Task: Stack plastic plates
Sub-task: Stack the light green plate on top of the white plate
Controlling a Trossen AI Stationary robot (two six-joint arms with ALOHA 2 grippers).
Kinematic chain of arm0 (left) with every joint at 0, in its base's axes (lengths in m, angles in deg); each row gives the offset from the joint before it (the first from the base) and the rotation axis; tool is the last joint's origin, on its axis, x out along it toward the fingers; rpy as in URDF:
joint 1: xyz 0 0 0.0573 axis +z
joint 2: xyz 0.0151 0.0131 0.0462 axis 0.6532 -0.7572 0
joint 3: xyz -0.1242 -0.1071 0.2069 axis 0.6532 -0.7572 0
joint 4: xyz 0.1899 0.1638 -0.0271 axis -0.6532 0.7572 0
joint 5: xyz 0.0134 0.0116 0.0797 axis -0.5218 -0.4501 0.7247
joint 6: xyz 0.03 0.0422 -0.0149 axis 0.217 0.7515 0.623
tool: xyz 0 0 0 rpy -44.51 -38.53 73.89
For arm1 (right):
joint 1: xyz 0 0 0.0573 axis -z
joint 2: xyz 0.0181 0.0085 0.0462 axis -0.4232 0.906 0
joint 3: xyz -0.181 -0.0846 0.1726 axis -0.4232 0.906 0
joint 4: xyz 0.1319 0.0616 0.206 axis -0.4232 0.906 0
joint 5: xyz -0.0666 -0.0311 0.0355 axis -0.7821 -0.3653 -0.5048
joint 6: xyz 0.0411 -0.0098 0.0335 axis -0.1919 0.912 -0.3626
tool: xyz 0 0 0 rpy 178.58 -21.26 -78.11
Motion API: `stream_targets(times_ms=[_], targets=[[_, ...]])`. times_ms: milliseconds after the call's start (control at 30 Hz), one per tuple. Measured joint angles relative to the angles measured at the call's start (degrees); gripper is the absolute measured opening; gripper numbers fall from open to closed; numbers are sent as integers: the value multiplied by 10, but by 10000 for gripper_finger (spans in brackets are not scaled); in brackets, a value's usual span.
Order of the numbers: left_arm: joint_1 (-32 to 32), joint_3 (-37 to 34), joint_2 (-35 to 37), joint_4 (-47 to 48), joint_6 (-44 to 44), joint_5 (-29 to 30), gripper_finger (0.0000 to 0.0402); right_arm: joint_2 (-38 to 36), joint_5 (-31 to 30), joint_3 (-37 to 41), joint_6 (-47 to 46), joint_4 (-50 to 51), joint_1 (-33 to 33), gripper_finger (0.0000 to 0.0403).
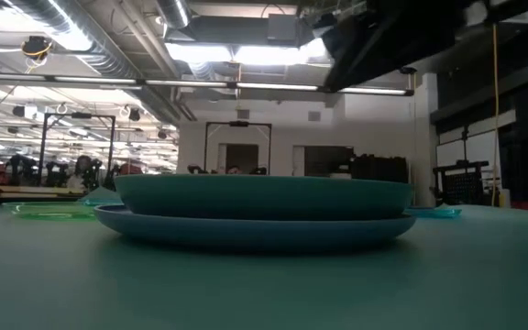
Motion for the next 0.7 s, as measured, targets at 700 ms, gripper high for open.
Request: stream_targets(times_ms=[700], targets=[[9,0,0,213,-231,119,92,-265,-121,317,-109,-156,0,127]])
